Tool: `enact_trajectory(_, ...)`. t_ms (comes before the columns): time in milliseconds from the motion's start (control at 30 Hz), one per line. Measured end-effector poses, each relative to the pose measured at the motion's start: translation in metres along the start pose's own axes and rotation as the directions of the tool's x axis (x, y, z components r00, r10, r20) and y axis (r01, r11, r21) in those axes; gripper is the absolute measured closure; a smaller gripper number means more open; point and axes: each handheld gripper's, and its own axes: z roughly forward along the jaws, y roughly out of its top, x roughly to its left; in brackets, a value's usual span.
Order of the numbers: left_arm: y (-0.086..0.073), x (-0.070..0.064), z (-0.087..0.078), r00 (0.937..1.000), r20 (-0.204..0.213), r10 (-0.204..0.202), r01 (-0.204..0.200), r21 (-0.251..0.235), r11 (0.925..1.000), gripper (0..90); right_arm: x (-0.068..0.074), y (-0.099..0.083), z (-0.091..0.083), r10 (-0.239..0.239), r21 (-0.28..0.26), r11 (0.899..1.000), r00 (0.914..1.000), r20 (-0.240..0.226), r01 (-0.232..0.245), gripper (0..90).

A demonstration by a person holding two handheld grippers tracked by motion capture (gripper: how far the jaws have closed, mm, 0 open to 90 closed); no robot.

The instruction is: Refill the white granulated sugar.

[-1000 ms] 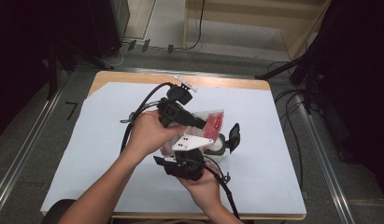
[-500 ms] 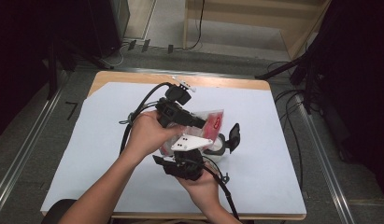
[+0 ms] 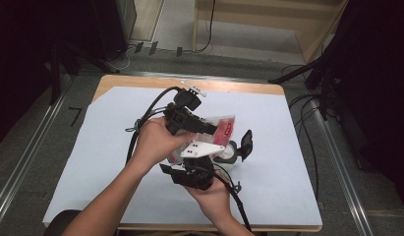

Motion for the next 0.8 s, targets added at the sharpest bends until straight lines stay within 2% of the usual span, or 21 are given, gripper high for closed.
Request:
enact_trajectory(567, 0.0002, 0.0025, -0.0025, 0.9998, 0.013, -0.017, 0.017, -0.014, 0.9998, 70.8, 0.0008, 0.0034, -0.0024, -0.004, 0.012, 1.0, 1.0, -0.001, 0.005, 64.1)
enact_trajectory(800, -0.0011, 0.002, -0.0027, 1.0, -0.002, -0.007, 0.007, 0.0, 1.0, 71.0, 0.0008, 0.0023, -0.0004, -0.011, 0.018, 1.0, 0.9999, -0.012, 0.011, 61.7)
